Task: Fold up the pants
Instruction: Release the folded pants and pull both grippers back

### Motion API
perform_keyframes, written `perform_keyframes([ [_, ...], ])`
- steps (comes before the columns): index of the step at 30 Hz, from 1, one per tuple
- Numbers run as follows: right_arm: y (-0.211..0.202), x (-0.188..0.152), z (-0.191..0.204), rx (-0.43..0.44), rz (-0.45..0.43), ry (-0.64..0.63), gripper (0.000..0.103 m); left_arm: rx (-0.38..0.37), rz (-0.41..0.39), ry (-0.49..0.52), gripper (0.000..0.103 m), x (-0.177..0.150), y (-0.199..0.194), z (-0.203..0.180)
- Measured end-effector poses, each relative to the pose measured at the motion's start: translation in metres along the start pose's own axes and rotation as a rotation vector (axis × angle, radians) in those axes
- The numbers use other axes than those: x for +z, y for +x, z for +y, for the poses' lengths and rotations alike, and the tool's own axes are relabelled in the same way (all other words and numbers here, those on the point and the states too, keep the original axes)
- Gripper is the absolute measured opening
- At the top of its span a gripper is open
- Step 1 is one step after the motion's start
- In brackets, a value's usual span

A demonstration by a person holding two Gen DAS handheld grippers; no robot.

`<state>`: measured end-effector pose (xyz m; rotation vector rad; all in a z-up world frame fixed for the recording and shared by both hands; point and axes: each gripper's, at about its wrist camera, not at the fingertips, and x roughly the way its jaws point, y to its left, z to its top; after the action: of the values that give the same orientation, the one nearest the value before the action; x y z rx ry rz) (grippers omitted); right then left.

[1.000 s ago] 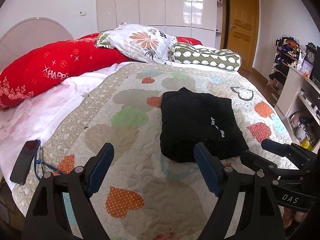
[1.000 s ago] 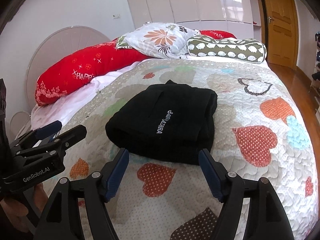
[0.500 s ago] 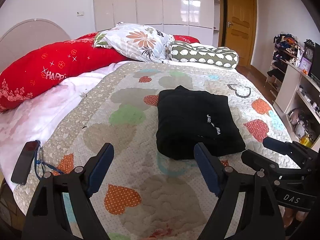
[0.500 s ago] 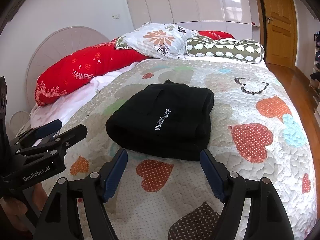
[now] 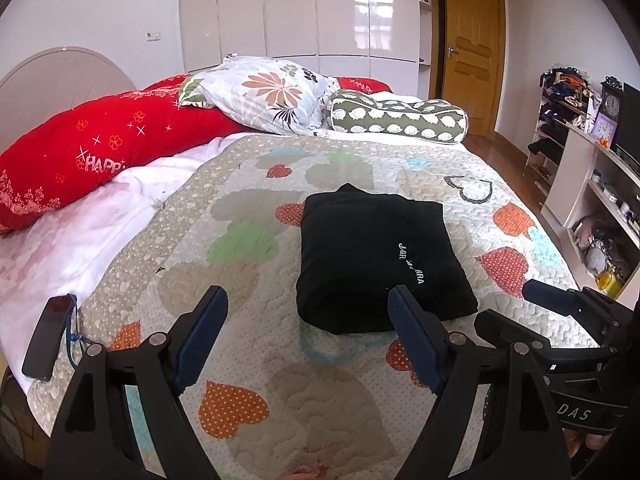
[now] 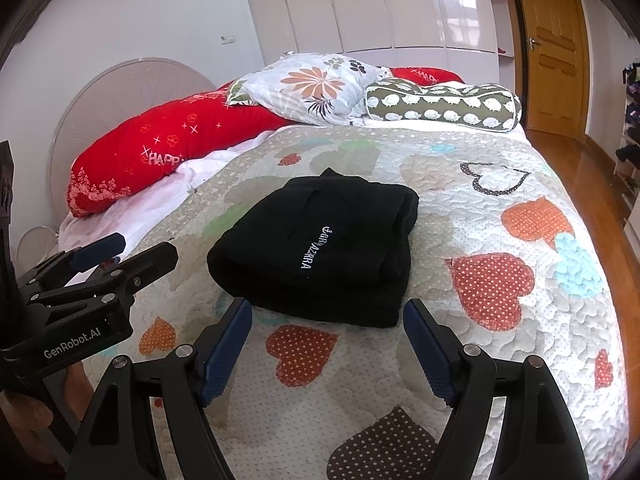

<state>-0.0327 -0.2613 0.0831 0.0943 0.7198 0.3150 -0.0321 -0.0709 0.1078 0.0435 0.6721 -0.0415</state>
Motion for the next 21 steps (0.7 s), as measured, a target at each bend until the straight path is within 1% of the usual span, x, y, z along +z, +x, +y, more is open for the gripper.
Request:
perform_keyframes([
  [10,-0.0011,0.0011,-0.0016,-0.003,-0.002,0.000,0.080,-0.007,-0.009,0.012,0.083,0.0022,0.0007,-0.0054],
  [21,0.0044,-0.0001,-0.0023,0.000,0.015,-0.002,0.081,-0.006,-0.001,0.013,0.083,0.0018,0.0044,-0.0059],
])
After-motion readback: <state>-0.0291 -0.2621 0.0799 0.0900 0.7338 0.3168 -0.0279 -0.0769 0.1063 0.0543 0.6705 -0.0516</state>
